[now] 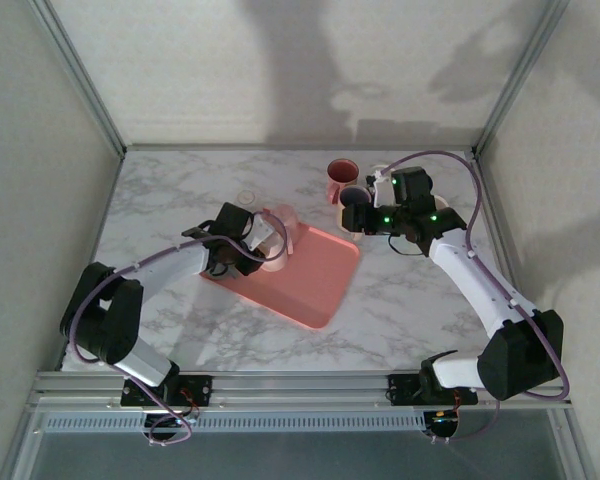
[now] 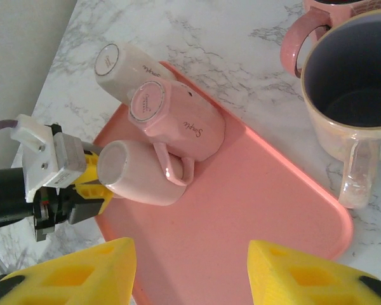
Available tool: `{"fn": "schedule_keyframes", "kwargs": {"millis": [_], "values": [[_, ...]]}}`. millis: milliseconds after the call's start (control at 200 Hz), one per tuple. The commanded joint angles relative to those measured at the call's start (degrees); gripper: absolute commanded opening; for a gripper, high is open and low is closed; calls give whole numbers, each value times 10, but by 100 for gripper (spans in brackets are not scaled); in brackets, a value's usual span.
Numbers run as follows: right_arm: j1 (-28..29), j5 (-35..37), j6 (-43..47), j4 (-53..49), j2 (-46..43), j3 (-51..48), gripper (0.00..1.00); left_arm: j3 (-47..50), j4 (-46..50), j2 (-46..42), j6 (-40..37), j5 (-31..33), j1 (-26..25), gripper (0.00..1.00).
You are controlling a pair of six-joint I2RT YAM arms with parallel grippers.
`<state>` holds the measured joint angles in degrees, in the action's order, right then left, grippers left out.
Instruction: Turn the mug right side up
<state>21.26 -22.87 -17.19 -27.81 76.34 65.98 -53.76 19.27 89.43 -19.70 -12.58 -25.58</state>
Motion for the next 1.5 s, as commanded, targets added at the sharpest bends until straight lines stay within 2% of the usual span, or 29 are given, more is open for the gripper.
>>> {"fn": "schedule_keyframes", "kwargs": {"millis": [0, 280, 856, 1172, 1492], "values": [[-4, -15, -5, 10, 4, -9, 50, -3, -2, 4, -6, 1, -2, 22], [-6, -18, -5, 8, -5, -16, 49, -3, 13, -24, -14, -14, -2, 0], [-11, -33, -18, 27, -22, -44, 49, -12, 7, -152, 45, -82, -1, 0], [-36, -96, -33, 67, -43, -73, 50, -47, -64, -229, 142, -145, -2, 0], [-69, -198, -80, 162, -75, -123, 50, -102, -125, -239, 280, -201, 9, 0]]}}
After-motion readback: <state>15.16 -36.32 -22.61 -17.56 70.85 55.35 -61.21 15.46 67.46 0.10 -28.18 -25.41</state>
